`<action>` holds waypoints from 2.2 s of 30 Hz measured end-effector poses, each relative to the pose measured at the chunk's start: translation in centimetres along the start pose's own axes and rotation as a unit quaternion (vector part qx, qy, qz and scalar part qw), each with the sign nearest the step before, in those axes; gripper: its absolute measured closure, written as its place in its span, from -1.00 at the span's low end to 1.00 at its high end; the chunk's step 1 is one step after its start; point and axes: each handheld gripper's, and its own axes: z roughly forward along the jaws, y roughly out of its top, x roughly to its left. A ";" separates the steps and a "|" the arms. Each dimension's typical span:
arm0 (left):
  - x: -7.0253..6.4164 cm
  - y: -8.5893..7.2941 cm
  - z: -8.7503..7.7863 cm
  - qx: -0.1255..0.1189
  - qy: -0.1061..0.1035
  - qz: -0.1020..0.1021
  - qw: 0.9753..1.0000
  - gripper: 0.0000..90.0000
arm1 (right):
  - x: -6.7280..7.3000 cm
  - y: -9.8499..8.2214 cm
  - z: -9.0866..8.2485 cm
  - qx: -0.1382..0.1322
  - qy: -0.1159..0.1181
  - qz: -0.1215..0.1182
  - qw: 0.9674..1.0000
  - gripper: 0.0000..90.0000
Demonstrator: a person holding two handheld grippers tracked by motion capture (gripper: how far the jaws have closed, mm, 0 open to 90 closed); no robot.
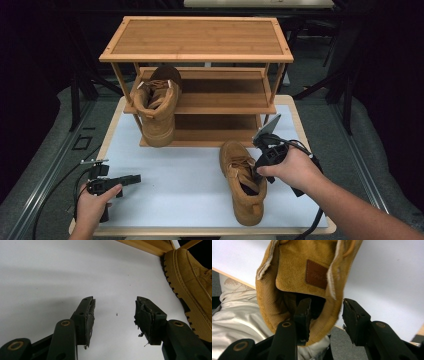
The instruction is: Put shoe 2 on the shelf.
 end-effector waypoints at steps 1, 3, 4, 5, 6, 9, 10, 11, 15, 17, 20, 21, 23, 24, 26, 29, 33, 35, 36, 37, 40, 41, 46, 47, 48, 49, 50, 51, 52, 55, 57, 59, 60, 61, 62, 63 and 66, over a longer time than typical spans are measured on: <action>0.0 0.0 0.0 0.000 0.000 0.000 1.000 0.10 | 0.0 0.0 0.3 0.002 0.002 -0.002 1.000 0.29; 0.0 0.0 0.0 0.000 0.000 0.001 1.000 0.10 | 0.2 0.0 0.8 0.003 -0.006 -0.004 1.000 0.37; 0.0 0.0 0.0 0.001 0.001 0.000 1.000 0.10 | 0.2 0.1 1.0 0.004 -0.012 -0.006 1.000 0.44; 0.0 0.0 0.0 0.000 0.000 0.001 1.000 0.10 | 0.1 0.1 1.2 -0.001 -0.017 -0.005 1.000 0.54; 0.0 0.0 0.0 0.000 0.000 0.000 1.000 0.10 | 0.0 0.2 1.3 -0.001 -0.019 -0.004 1.000 0.58; 0.0 0.0 0.0 -0.001 0.000 -0.001 1.000 0.10 | -0.5 0.3 1.1 0.003 -0.019 -0.002 1.000 0.68; 0.0 0.0 0.0 0.000 0.000 0.001 1.000 0.10 | -0.7 0.3 1.1 0.003 -0.020 -0.003 1.000 0.70; 0.0 0.0 0.0 -0.001 0.000 0.000 1.000 0.10 | -0.8 0.3 1.0 0.004 -0.025 -0.002 1.000 0.71; 0.0 0.0 0.0 0.000 0.000 0.001 1.000 0.10 | -1.8 0.4 0.6 -0.001 -0.039 -0.009 0.999 0.71; 0.0 0.0 0.0 -0.001 0.000 0.000 1.000 0.10 | -2.1 0.4 0.8 -0.007 -0.040 -0.003 0.999 0.69; 0.0 0.0 0.1 0.000 0.000 0.002 1.000 0.10 | -2.1 0.3 0.8 0.000 -0.033 0.000 0.999 0.58; 0.0 0.0 0.1 -0.001 0.001 0.003 1.000 0.10 | -2.1 0.2 1.1 0.004 -0.026 0.001 1.000 0.50; 0.0 0.0 0.2 0.002 0.000 0.004 1.000 0.10 | -1.9 0.0 1.6 0.024 -0.043 0.001 0.999 0.50; 0.0 0.0 0.2 0.002 0.000 0.004 1.000 0.10 | -1.9 -0.1 2.1 0.032 -0.045 -0.001 0.998 0.48; 0.0 0.0 0.2 0.002 0.000 0.003 1.000 0.10 | -1.8 -0.3 2.6 0.035 -0.049 -0.005 0.998 0.47; 0.0 0.0 0.1 0.001 0.000 0.003 1.000 0.10 | -1.9 -0.3 2.7 0.044 -0.038 0.002 0.998 0.49; 0.0 0.0 0.1 0.001 0.001 0.003 1.000 0.10 | -2.1 -0.3 3.1 0.045 -0.045 0.016 0.998 0.51; 0.0 0.0 0.1 0.000 0.000 0.003 1.000 0.10 | -2.3 -0.3 3.6 0.052 -0.035 0.016 0.998 0.52; 0.0 0.0 0.1 0.000 0.001 0.002 1.000 0.10 | -2.3 -0.3 3.8 0.055 -0.038 0.015 0.998 0.52; 0.0 0.0 0.1 0.001 0.000 0.002 1.000 0.10 | -2.3 -0.3 4.1 0.055 -0.040 0.014 0.998 0.53; 0.1 0.0 0.1 0.001 0.000 0.003 1.000 0.10 | -2.2 -0.3 4.2 0.058 -0.033 0.019 0.998 0.59; 0.1 0.0 0.1 0.001 0.000 0.002 1.000 0.10 | -2.3 -0.2 4.2 0.059 -0.033 0.021 0.997 0.60; 0.1 0.0 0.1 0.001 0.001 0.003 1.000 0.10 | -2.7 -0.3 4.1 0.055 -0.016 0.036 0.998 0.65; 0.1 0.0 0.1 0.001 0.001 0.003 1.000 0.10 | -3.0 -0.3 4.1 0.058 -0.007 0.043 0.997 0.67; 0.1 0.0 0.1 0.001 0.000 0.003 1.000 0.10 | -3.1 -0.3 4.2 0.051 -0.003 0.043 0.998 0.67; 0.1 0.0 0.1 0.000 0.000 0.001 1.000 0.10 | -3.2 -0.3 4.0 0.060 0.004 0.042 0.997 0.68; 0.1 0.0 0.1 0.000 0.001 0.000 1.000 0.10 | -3.2 -0.2 4.0 0.063 0.006 0.046 0.997 0.68; 0.1 0.0 0.0 0.000 0.001 0.000 1.000 0.10 | -3.2 -0.3 4.0 0.059 0.011 0.052 0.997 0.68; 0.1 0.0 0.0 0.000 0.001 0.000 1.000 0.10 | -3.2 -0.2 3.9 0.060 0.017 0.055 0.997 0.68; 0.2 0.0 0.0 -0.001 0.001 0.004 1.000 0.10 | -3.2 -0.3 3.8 0.048 0.034 0.062 0.996 0.69; 0.2 0.0 0.0 -0.001 0.001 0.004 1.000 0.10 | -3.3 -0.3 3.6 0.049 0.049 0.065 0.996 0.69; 0.2 0.0 0.0 -0.001 0.001 0.004 1.000 0.10 | -3.5 -0.4 3.5 0.040 0.072 0.081 0.993 0.69; 0.2 0.0 0.0 -0.002 0.001 0.003 1.000 0.10 | -3.6 -0.5 3.4 0.039 0.081 0.082 0.993 0.70; 0.1 0.0 0.0 -0.002 0.000 -0.001 1.000 0.10 | -3.6 -0.6 3.5 0.026 0.099 0.093 0.990 0.70; 0.2 0.0 0.0 -0.003 0.001 0.001 1.000 0.10 | -3.7 -0.7 3.4 0.025 0.104 0.094 0.990 0.70; 0.2 0.0 0.0 -0.003 0.000 0.001 1.000 0.10 | -3.8 -0.8 3.3 0.024 0.121 0.100 0.987 0.71; 0.2 0.0 0.0 -0.003 0.001 0.001 1.000 0.10 | -3.9 -1.1 3.1 0.004 0.143 0.110 0.984 0.71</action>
